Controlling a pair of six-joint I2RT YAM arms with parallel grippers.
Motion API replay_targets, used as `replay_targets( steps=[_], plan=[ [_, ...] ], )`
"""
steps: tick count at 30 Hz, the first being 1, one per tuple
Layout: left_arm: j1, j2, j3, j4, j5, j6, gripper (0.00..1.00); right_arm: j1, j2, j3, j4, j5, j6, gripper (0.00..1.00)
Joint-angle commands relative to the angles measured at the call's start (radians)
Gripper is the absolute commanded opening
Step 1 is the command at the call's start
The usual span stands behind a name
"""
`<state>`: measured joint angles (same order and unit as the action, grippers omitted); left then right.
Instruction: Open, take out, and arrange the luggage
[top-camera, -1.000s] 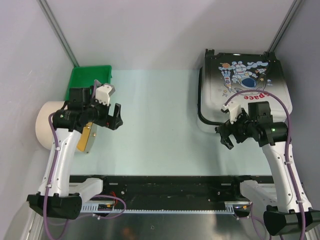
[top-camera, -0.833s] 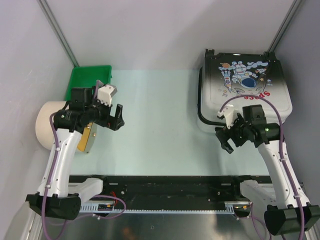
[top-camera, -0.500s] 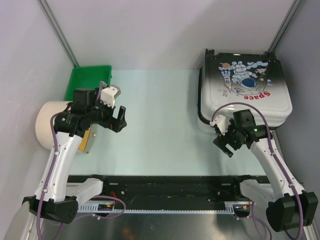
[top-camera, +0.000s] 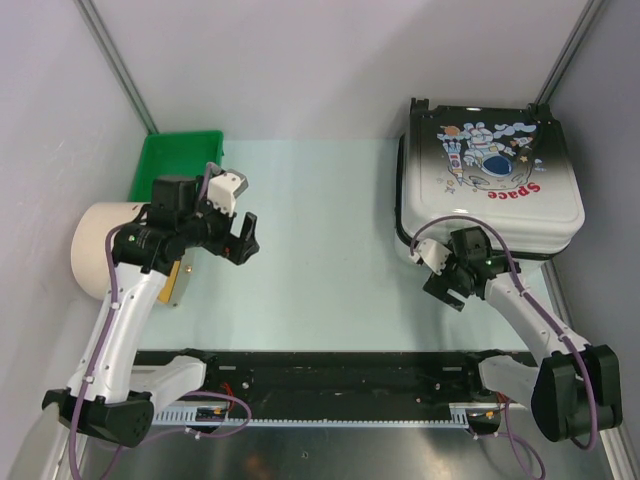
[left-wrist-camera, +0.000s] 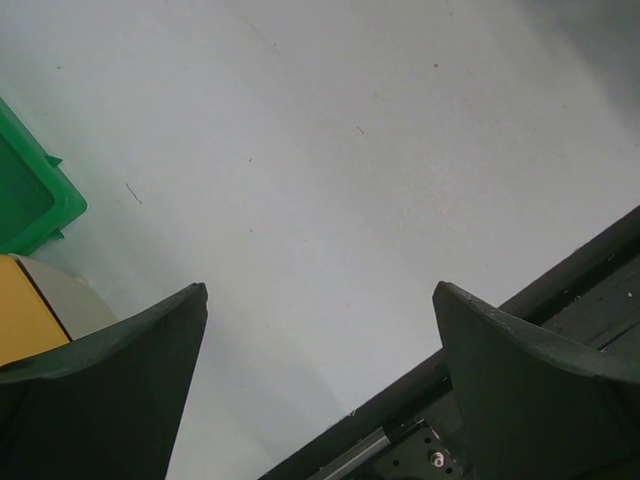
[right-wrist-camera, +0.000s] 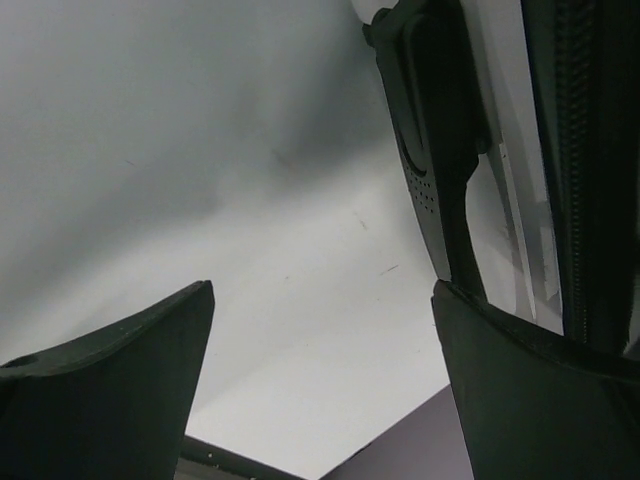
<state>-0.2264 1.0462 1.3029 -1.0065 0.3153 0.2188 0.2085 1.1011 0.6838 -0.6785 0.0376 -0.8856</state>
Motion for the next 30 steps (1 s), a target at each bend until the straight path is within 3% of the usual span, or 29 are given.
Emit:
replay_targets(
  steps=[1, 8, 17, 26, 30],
  plan=[
    [-0.011, -0.012, -0.019, 0.032, 0.028, -0.006, 1.0, 0.012, -0.035, -0.006, 0.128, 0.062, -0.047, 0.96],
    [-0.019, -0.003, -0.025, 0.052, 0.045, -0.007, 1.0, 0.025, -0.089, -0.043, 0.149, 0.074, -0.127, 0.96],
    [-0.024, 0.005, -0.013, 0.06, 0.038, -0.009, 0.99, 0.025, 0.028, -0.049, 0.18, 0.056, -0.131, 0.93],
    [-0.024, 0.003, -0.031, 0.072, 0.041, -0.019, 1.0, 0.157, 0.062, -0.044, 0.134, -0.028, -0.043, 0.83],
    [-0.024, 0.015, -0.03, 0.077, 0.045, -0.025, 1.0, 0.216, 0.107, -0.035, 0.122, -0.137, 0.028, 0.82]
  ],
)
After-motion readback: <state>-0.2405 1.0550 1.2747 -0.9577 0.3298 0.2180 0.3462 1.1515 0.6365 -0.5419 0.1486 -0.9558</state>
